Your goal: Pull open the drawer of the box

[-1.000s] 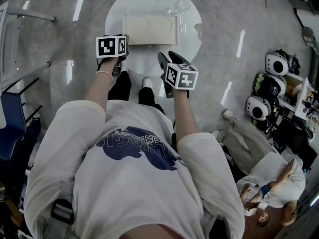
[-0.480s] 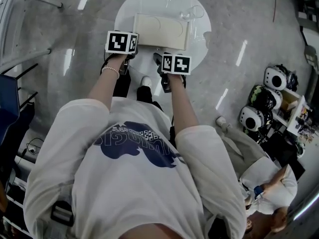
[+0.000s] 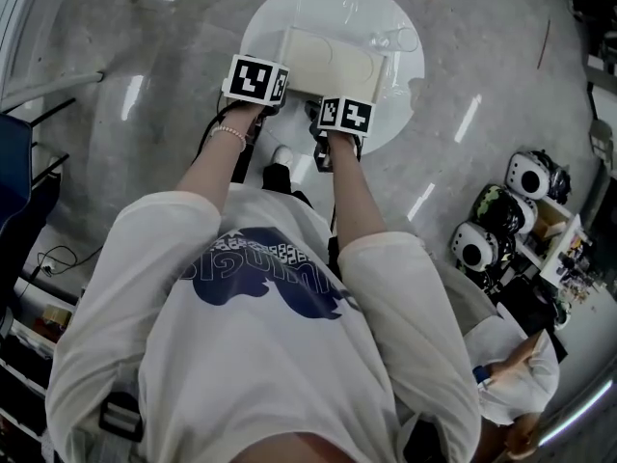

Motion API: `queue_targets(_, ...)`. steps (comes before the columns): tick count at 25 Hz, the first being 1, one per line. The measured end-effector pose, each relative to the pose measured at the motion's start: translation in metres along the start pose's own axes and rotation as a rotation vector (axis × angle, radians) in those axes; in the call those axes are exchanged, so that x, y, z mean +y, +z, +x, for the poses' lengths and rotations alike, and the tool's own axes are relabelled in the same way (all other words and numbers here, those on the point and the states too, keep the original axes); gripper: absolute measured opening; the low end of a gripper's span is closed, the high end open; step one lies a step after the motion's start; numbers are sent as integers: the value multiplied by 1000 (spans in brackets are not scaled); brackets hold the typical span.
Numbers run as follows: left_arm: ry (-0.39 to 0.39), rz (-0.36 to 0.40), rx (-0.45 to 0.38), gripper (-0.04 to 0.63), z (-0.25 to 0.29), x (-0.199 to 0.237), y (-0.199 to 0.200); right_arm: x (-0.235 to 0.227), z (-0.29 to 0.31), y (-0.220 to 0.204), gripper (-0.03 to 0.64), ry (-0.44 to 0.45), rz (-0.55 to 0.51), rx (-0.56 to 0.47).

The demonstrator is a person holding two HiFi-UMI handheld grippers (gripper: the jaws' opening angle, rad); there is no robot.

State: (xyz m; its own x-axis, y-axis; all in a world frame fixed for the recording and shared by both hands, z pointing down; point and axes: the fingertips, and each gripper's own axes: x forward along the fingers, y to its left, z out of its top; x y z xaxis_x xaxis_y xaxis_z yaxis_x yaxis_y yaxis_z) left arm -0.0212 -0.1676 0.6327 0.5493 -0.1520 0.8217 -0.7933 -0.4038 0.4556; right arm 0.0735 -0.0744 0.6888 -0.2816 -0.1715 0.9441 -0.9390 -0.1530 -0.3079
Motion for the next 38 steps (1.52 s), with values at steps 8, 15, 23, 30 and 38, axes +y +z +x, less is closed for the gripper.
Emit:
queue_targets(8,-3,0,1,97,-2,0,1,-3,8,10,188,-9,16,30)
queue_targets(15,-5,1,1,97,-4,1,-3,-3,11,6,153,0,20,64)
queue_targets(23,-6,0,8,98,-1,0,2,-5,11,10,152,14,11,87)
queue_targets(30,-2,3,14,98,-2,-1,0,4,13,10,57,24,0,69)
queue_targets(38,1,4,18,98,2,0,2,3,15,12,55,48,0,55)
